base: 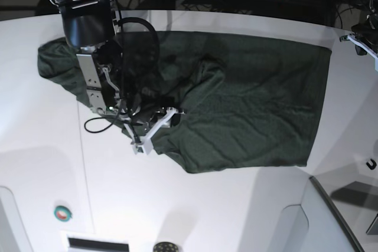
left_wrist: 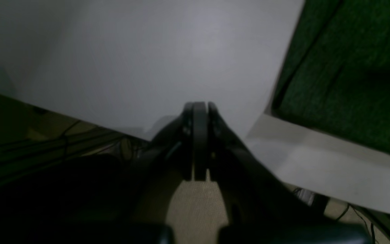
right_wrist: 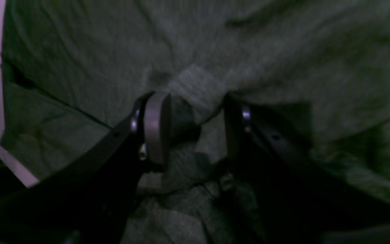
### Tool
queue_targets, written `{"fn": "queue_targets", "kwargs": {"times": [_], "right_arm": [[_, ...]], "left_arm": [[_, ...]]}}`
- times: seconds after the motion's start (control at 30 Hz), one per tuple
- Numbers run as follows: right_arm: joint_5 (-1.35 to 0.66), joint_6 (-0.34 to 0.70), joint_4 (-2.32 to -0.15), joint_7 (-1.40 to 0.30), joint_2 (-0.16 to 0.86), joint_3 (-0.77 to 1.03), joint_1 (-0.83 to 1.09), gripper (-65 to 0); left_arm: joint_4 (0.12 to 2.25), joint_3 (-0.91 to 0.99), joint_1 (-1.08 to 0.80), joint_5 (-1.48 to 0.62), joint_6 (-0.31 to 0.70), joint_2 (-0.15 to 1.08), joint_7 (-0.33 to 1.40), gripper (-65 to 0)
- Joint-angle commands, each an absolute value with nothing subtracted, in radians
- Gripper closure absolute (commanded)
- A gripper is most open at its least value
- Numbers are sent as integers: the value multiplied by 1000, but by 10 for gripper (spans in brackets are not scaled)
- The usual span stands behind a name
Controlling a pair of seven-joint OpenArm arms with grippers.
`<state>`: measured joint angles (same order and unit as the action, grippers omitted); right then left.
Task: Layout the t-shirt on the table in an organized manner, then fold the t-shirt properly
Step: 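Lower the folded fabric with the right gripper and release it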
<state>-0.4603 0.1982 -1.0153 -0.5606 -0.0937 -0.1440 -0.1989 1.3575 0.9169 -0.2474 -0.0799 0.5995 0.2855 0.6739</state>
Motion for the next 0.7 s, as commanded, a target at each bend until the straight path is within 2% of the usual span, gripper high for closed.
{"fn": "queue_targets", "kwargs": {"times": [0.0, 0.07, 0.2, 0.27, 0.4, 0.67], "right_arm": [[-472, 205, -1040, -545, -99, -147, -220, -236], [-472, 205, -1040, -545, -99, -147, -223, -221], [-472, 205, -1038, -545, -99, -147, -225, -90], [-472, 200, -1038, -545, -99, -145, -225, -131], [-472, 199, -1038, -545, -110, -140, -220, -324], [-472, 197, -1006, -545, -113, -142, -225, -290]], "left_arm": [[1371, 924, -248, -87, 595, 309, 661, 0], [1371, 924, -248, -87, 595, 309, 661, 0], [1369, 924, -248, -87, 595, 309, 661, 0], [1369, 924, -248, -87, 595, 309, 661, 0], [1369, 924, -249, -87, 595, 309, 661, 0], [1371, 924, -266, -87, 595, 309, 661, 0]]}}
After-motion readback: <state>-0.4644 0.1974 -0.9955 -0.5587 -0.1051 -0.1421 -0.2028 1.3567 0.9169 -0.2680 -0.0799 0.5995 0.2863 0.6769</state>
